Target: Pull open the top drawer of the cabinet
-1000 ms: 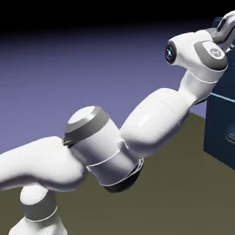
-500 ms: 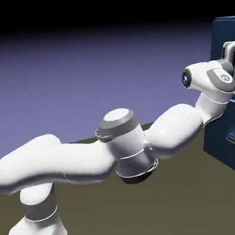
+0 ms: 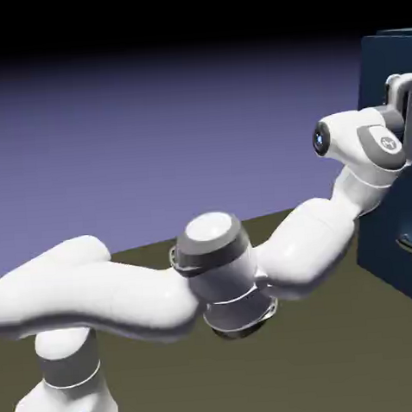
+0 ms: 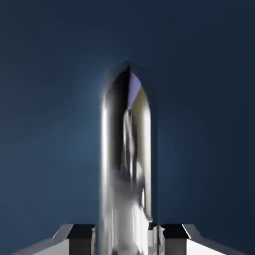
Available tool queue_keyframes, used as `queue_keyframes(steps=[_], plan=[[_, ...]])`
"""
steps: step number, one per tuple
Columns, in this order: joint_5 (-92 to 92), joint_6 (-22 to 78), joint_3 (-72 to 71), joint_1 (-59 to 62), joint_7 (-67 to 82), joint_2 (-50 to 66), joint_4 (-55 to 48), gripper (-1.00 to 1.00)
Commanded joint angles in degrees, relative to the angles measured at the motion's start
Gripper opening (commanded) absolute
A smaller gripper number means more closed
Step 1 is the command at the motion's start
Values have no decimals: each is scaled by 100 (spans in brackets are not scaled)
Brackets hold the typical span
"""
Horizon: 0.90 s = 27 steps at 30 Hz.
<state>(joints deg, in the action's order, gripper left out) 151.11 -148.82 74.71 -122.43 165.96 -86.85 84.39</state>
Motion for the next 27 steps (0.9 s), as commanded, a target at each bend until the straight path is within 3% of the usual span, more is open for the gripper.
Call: queue_keyframes(steps=[1,23,24,27], plan=[[24,93,-46,117,-3,-53,208,-100],[-230,1411,-627,3284,-681,-439,4695,-100],[-230,1411,-627,3284,-681,-439,4695,100],[-352,1471,-728,3645,-703,-502,5110,100]])
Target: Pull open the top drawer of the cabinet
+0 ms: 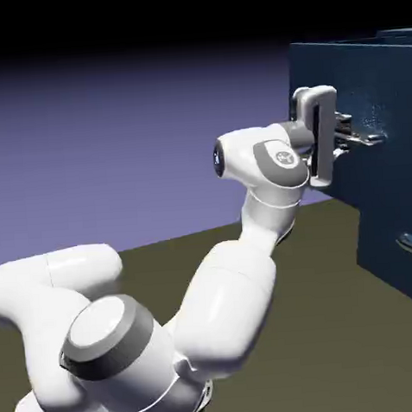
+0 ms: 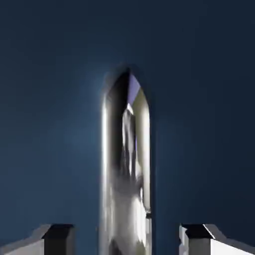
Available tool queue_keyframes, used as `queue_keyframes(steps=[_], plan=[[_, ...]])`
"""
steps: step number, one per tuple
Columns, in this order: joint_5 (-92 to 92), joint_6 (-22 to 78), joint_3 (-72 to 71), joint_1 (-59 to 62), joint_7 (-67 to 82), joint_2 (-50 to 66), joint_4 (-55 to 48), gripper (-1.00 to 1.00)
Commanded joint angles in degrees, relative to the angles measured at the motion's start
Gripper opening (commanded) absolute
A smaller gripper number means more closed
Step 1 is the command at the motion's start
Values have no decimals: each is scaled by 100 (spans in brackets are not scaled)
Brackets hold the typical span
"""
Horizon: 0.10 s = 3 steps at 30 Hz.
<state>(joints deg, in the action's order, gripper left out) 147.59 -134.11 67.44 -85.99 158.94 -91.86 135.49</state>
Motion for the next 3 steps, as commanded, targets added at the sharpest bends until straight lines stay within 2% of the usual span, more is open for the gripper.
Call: queue_keyframes(steps=[1,3], plan=[[-61,30,-51,181,-11,-32,208,100],[-133,65,-110,395,-24,-69,453,100]])
